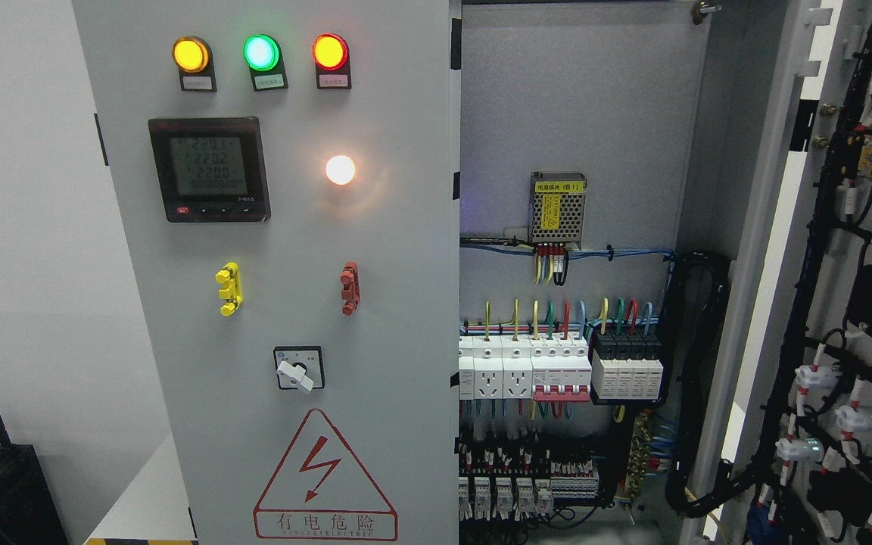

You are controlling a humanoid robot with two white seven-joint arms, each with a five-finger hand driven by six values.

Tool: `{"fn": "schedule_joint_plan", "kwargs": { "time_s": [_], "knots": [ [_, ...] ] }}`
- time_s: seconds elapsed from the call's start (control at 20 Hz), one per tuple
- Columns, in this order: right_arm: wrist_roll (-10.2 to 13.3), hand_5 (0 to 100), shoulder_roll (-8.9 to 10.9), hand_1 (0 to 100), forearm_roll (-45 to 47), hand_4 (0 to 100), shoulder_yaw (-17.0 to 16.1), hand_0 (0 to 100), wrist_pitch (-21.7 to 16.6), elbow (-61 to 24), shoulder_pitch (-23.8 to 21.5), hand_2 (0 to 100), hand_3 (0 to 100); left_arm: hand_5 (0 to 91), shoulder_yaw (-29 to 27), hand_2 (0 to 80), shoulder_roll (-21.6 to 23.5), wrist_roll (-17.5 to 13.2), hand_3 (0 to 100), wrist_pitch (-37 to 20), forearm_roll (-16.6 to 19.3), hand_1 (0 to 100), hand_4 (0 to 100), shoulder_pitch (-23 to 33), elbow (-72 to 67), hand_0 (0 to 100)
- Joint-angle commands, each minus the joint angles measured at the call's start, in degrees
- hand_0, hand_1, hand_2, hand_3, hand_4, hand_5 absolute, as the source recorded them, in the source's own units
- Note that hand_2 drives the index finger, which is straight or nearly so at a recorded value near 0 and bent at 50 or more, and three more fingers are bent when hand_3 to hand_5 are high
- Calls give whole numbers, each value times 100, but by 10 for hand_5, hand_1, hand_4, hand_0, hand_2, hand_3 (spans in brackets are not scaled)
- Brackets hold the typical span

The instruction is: Open door with both hands

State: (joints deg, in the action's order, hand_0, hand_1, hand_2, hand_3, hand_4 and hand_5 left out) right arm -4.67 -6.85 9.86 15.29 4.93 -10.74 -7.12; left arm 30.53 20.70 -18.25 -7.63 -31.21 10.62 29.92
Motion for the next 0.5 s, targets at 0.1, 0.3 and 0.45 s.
{"fn": "schedule_joint_plan", "kwargs": {
  "time_s": [0.1,0.3,0.45],
  "knots": [
    [-7,0,0,0,-2,0,0,0,-1,-7,0,0,0,0,-74,0,-1314,32,0,-19,308,0,43,-359,-2095,0],
    [-7,0,0,0,-2,0,0,0,-9,2,0,0,0,0,-888,0,-1604,85,0,-37,1149,0,43,-402,-2473,0],
    [-7,0,0,0,-2,0,0,0,0,2,0,0,0,0,-1496,0,-1771,111,0,-195,1950,0,43,-490,-2719,0]
  ]
}}
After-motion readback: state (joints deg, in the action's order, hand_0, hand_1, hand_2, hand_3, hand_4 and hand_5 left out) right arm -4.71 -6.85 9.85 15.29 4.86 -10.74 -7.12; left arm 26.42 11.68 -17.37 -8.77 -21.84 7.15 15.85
